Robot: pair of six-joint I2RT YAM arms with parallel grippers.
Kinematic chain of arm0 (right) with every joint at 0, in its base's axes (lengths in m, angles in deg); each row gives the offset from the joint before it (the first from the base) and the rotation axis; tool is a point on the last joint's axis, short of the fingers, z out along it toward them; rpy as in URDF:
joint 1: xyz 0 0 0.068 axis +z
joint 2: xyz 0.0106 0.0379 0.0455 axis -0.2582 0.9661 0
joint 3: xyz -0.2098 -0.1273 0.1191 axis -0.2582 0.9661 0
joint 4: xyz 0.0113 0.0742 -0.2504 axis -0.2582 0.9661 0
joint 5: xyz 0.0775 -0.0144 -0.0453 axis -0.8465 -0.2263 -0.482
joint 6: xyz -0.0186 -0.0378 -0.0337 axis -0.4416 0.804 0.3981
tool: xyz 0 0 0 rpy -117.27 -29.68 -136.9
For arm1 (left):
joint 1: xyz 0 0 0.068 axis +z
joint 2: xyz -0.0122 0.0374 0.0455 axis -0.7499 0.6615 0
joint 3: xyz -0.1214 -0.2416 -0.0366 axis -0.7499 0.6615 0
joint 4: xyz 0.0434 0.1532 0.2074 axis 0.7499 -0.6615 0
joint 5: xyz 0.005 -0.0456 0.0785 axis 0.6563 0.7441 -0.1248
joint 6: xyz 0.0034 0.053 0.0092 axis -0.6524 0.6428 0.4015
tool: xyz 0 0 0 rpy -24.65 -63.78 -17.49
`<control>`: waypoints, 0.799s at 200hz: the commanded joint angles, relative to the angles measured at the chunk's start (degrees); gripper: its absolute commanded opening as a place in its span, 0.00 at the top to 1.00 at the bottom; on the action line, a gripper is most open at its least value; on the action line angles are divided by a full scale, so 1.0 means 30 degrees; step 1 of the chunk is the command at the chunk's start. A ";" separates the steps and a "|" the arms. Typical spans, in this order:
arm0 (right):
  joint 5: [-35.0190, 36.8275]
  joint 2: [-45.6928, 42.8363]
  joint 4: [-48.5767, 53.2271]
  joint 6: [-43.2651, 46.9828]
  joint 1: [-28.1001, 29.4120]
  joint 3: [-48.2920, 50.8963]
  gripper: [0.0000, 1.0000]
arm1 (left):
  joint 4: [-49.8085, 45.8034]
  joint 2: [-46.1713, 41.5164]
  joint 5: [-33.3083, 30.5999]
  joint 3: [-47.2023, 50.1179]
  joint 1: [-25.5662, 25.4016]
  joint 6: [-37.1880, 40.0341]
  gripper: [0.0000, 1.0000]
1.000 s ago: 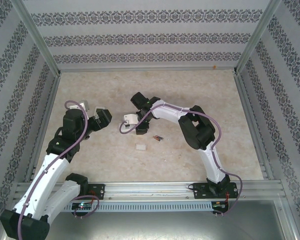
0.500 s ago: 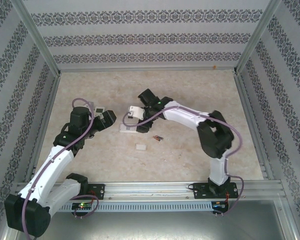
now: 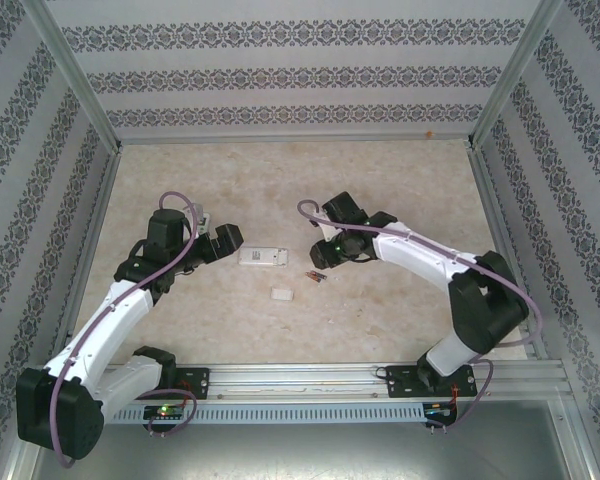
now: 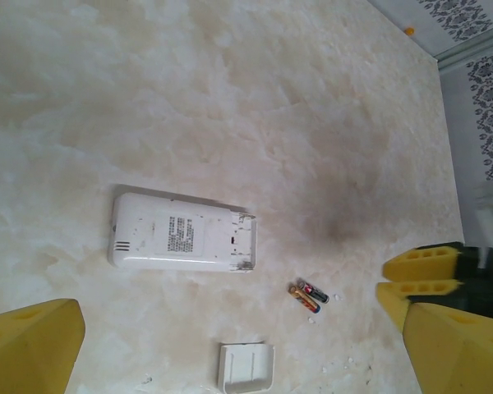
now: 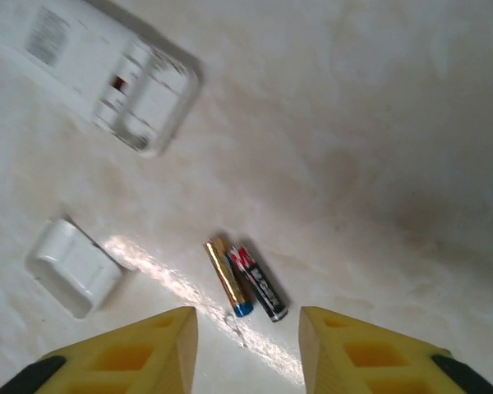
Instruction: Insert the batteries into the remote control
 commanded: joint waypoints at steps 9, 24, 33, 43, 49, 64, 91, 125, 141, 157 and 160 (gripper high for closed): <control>-0.1334 0.1884 0.1357 0.1101 -0.0117 -0.0933 0.64 | -0.0247 0.0055 0.0465 -0.0427 -0.0143 0.0266 0.00; -0.1891 0.2683 0.1281 0.1225 -0.0104 -0.1202 0.63 | -0.0358 0.0047 0.0461 -0.0415 -0.0140 0.0232 0.00; -0.1997 0.3108 0.1281 0.1286 -0.0061 -0.1384 0.63 | -0.0356 0.0032 0.0416 -0.0359 -0.0141 0.0176 0.00; -0.1907 0.3508 0.1223 0.1277 -0.0056 -0.1475 0.63 | -0.0343 0.0024 0.0370 -0.0302 -0.0139 0.0152 0.00; -0.1829 0.3683 0.1223 0.1248 -0.0043 -0.1539 0.63 | -0.0330 0.0027 0.0388 -0.0272 -0.0142 0.0126 0.00; -0.1690 0.4029 0.1030 0.1194 -0.0043 -0.1645 0.64 | -0.0372 0.0030 0.0371 -0.0319 -0.0129 0.0140 0.00; -0.1525 0.4343 0.0845 0.1098 -0.0027 -0.1663 0.67 | -0.0357 0.0110 0.0346 -0.0365 -0.0143 0.0143 0.00; -0.1768 0.4985 0.0973 0.1121 0.0086 -0.1780 0.67 | -0.0254 0.0287 0.0365 -0.0348 -0.0143 0.0102 0.00; -0.1695 0.5194 0.0988 0.1004 0.0099 -0.1822 0.68 | -0.0225 0.0396 0.0372 -0.0302 -0.0136 0.0067 0.00; -0.1357 0.5342 0.1010 0.0911 0.0093 -0.1834 0.71 | -0.0168 0.0415 0.0410 -0.0300 -0.0134 0.0082 0.00; -0.1243 0.5354 0.1017 0.0868 0.0093 -0.1834 0.71 | -0.0167 0.0448 0.0430 -0.0303 -0.0135 0.0048 0.00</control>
